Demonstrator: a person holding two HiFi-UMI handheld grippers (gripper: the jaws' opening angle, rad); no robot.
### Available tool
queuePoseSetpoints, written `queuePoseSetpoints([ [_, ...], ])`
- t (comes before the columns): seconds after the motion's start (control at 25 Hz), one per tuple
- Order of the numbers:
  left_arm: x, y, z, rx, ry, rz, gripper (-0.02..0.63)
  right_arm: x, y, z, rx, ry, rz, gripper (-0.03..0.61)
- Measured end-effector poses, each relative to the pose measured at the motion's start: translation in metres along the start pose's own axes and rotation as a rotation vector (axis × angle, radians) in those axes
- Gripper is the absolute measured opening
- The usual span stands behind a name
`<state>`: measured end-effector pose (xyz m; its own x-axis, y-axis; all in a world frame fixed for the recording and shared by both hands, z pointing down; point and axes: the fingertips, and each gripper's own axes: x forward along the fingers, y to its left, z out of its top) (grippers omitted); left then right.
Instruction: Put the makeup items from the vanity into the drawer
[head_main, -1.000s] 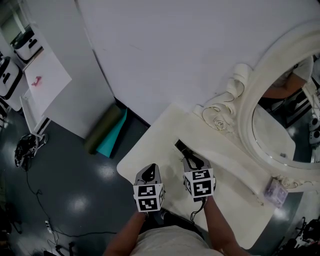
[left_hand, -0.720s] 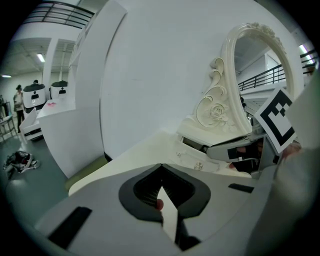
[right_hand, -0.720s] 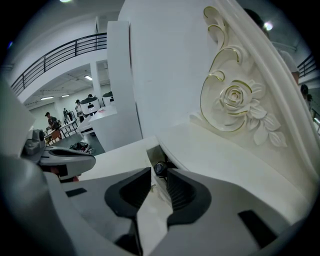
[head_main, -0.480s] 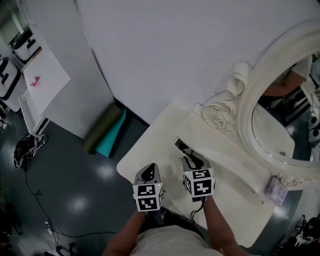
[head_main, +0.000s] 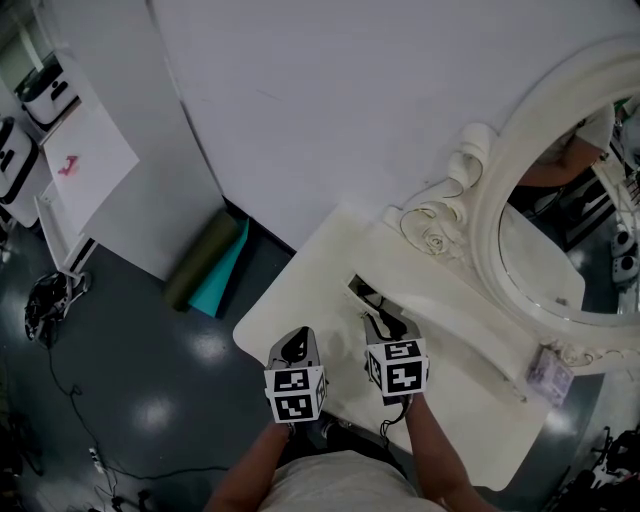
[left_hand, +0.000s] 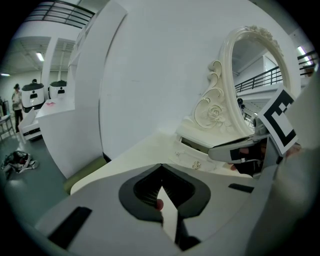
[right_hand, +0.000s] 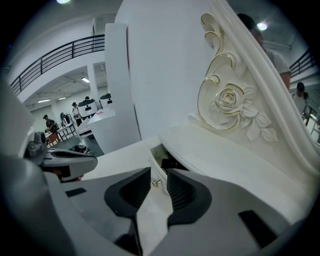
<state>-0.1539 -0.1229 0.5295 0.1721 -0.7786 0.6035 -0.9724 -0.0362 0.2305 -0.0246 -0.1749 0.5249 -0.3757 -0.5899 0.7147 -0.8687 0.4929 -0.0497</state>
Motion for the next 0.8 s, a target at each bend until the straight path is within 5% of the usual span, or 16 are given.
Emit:
queuePoseSetpoints([
  [0.8,-0.03,-0.01,-0.004,0.037,-0.035,-0.061,0.008,-0.05,0.003,-0.016,0.061,-0.062,-0.11,0.067],
])
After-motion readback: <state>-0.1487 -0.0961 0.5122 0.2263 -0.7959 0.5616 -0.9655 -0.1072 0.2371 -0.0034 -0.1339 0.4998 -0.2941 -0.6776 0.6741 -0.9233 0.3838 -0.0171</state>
